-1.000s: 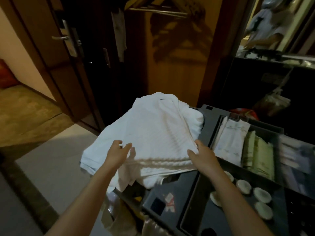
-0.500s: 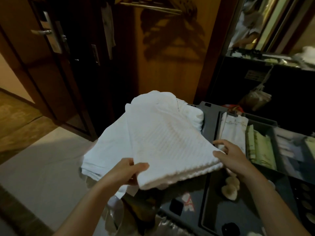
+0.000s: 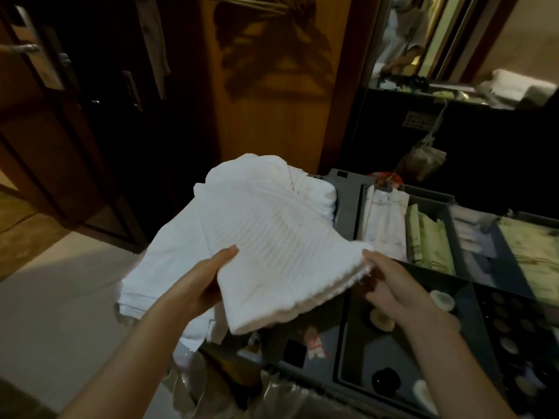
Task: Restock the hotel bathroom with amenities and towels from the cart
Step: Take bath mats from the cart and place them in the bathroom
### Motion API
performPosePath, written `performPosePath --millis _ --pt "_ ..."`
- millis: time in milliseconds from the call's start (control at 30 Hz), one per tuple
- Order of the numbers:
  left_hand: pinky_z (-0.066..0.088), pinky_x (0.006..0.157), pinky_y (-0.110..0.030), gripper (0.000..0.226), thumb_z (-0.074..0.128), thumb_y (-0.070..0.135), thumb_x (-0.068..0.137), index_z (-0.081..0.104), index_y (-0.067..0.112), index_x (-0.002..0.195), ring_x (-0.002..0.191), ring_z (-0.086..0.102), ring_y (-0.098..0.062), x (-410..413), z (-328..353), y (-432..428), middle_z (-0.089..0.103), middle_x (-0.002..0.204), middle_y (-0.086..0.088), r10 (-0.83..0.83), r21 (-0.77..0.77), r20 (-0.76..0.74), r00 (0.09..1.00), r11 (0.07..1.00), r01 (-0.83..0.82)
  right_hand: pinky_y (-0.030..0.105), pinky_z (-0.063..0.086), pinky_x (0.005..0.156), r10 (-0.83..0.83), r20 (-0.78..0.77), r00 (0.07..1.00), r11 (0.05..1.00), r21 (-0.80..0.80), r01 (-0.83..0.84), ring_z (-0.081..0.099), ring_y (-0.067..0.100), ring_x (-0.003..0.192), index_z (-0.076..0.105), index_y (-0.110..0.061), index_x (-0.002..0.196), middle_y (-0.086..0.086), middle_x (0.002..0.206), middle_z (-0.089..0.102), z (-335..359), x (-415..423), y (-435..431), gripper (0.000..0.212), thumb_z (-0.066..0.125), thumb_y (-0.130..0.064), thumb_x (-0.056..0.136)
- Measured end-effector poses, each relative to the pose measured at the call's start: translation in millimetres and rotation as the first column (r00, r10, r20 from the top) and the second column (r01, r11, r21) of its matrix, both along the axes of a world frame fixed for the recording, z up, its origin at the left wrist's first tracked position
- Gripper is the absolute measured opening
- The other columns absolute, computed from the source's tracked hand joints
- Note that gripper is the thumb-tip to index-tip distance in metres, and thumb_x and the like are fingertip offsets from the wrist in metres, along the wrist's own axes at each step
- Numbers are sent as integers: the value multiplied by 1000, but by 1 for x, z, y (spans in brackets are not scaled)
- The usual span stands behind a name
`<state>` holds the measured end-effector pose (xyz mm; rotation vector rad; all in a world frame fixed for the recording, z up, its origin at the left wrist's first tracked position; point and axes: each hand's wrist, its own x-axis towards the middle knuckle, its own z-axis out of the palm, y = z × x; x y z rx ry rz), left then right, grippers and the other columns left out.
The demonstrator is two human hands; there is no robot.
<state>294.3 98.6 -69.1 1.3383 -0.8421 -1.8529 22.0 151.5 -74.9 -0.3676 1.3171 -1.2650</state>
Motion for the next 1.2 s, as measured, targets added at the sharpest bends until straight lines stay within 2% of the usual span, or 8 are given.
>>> performPosePath --millis 100,333,467,633,800,900,1100,1200 --pt "50 74 -34 17 52 25 92 59 15 104 95 64 -22 -10 2 0 70 101 -8 -19 12 -134 991 1000 20 41 48 88 -102 369 924 981 -114 154 57 27 111 59 -14 119 11 116 64 15 21 10 33 52 -31 91" --pt "57 77 -30 29 43 24 96 59 13 117 102 66 -20 -31 -6 17 68 114 -7 -91 -119 -277 956 991 60 43 46 95 -21 481 876 982 -155 109 58 32 114 56 -13 122 15 121 63 10 74 31 37 58 -26 88" --pt "58 70 -30 46 57 29 90 50 5 129 102 66 -25 -27 -29 28 65 118 -11 29 -75 -109 994 996 -38 51 45 97 -58 389 920 998 -6 66 57 34 110 54 -16 118 13 118 63 2 85 37 60 74 -27 63" --pt "58 63 -29 39 61 23 87 56 3 121 96 67 -25 -17 -29 22 69 108 -13 -23 -155 62 998 987 32 41 49 89 -151 277 949 971 -141 195 62 27 104 59 -14 112 8 111 68 8 78 31 25 57 -8 88" --pt "50 77 -36 36 40 43 95 58 18 114 101 64 -23 -22 -7 -7 70 108 -6 -9 -91 -276 961 996 -17 41 50 89 -204 269 941 949 -181 257 61 28 105 57 -10 121 11 115 66 30 70 20 37 62 -12 84" --pt "50 80 -41 51 43 54 90 56 18 122 107 60 -30 -27 1 -28 66 116 -11 80 -5 -320 944 996 -86 41 53 78 -240 303 922 939 -170 301 63 29 101 56 -12 122 11 112 67 43 59 21 41 64 -19 83" --pt "59 68 -37 22 42 19 96 57 5 103 83 68 -24 -64 25 -39 72 90 -12 89 -13 -510 855 994 -112 44 58 72 -173 464 869 891 -302 339 69 29 95 53 -17 126 10 110 70 47 38 32 56 51 -48 79" --pt "58 68 -34 32 35 20 98 58 -2 95 72 70 -20 -83 40 -40 71 79 -15 51 -22 -538 841 997 -75 50 48 94 -138 592 794 838 -358 412 62 31 111 52 -20 131 12 126 62 42 28 41 57 41 -56 89"
